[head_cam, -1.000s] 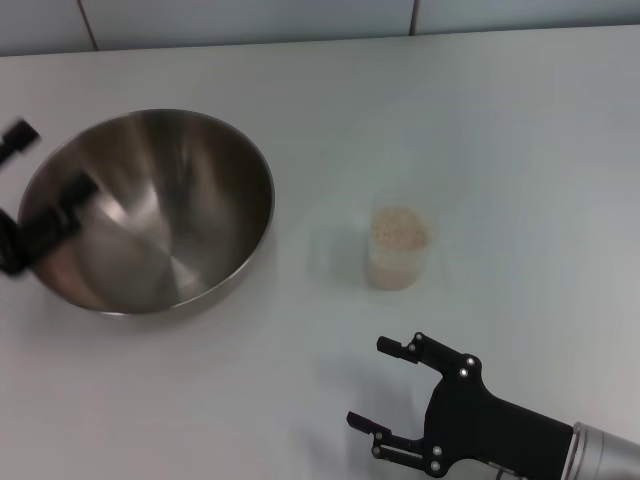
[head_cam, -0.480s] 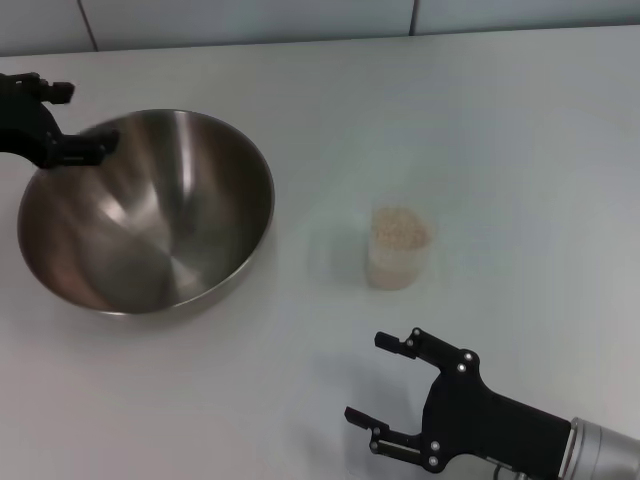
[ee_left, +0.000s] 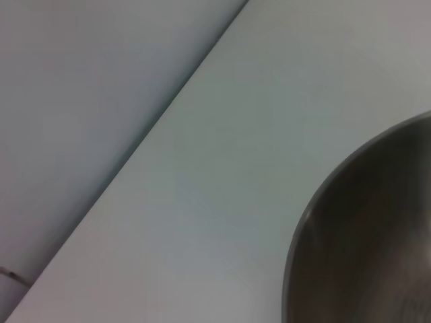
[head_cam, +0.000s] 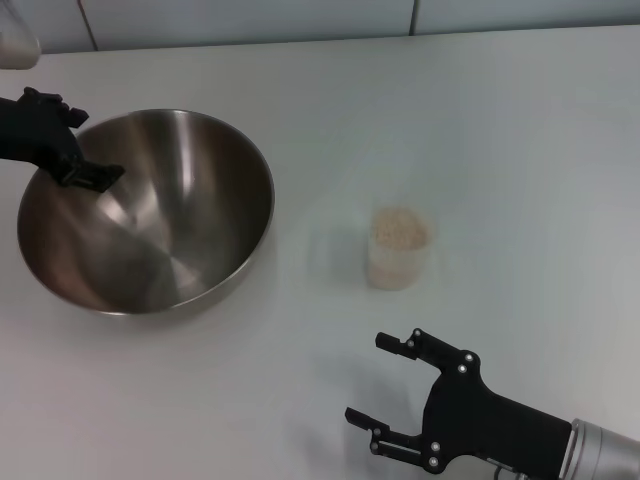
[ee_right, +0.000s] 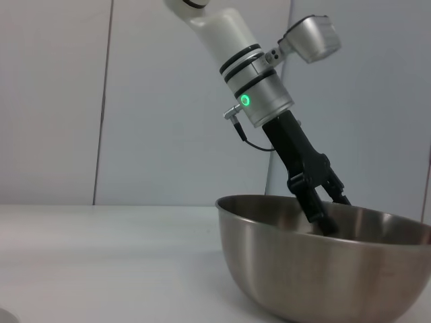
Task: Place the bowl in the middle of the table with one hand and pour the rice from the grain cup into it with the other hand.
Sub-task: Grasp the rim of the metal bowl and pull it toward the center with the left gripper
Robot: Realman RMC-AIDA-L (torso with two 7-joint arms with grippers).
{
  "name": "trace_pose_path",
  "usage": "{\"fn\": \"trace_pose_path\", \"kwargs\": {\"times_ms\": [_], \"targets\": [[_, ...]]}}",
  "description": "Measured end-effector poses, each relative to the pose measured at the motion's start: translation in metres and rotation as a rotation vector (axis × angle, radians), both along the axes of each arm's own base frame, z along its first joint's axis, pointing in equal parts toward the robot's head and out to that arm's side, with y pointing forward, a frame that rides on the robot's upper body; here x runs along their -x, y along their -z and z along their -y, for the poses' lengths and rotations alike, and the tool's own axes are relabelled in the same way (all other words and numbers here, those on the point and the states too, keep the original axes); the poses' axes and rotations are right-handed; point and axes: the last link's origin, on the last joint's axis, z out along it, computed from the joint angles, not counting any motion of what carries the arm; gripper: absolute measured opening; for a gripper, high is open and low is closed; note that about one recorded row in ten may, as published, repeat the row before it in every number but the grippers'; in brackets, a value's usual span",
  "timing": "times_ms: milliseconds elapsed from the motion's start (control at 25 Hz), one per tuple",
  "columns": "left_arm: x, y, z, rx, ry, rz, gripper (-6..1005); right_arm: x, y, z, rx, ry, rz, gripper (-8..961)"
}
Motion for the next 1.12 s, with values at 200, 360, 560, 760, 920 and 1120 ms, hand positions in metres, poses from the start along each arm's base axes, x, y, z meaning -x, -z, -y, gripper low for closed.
{"fn": "trace_pose_path", "kwargs": {"times_ms": [200, 360, 560, 760, 920, 1120], "targets": [[0.004, 0.002, -0.004, -0.007, -0.003, -0.045, 840, 0.000, 0.000, 0.000, -0.001, 0.001, -0.002, 774], [0.006, 0.004, -0.004, 0.004, -0.001, -0.061, 841, 0.001, 0.000, -0.001, -0.001, -0.001, -0.005, 773], [0.007, 0.010, -0.003, 0.008, 0.003, -0.088, 841, 0.003, 0.001, -0.001, -0.001, -0.004, -0.009, 773], [0.005, 0.009, -0.005, 0.010, 0.008, -0.092, 705, 0.003, 0.001, -0.001, 0.000, -0.006, -0.010, 773], [0.004, 0.011, -0.004, 0.027, 0.012, -0.097, 536, 0.003, 0.001, -0.001, 0.000, -0.006, -0.010, 773], [0.000, 0.013, -0.004, 0.045, 0.022, -0.104, 338, 0.003, 0.000, -0.001, 0.000, -0.006, -0.010, 773]]}}
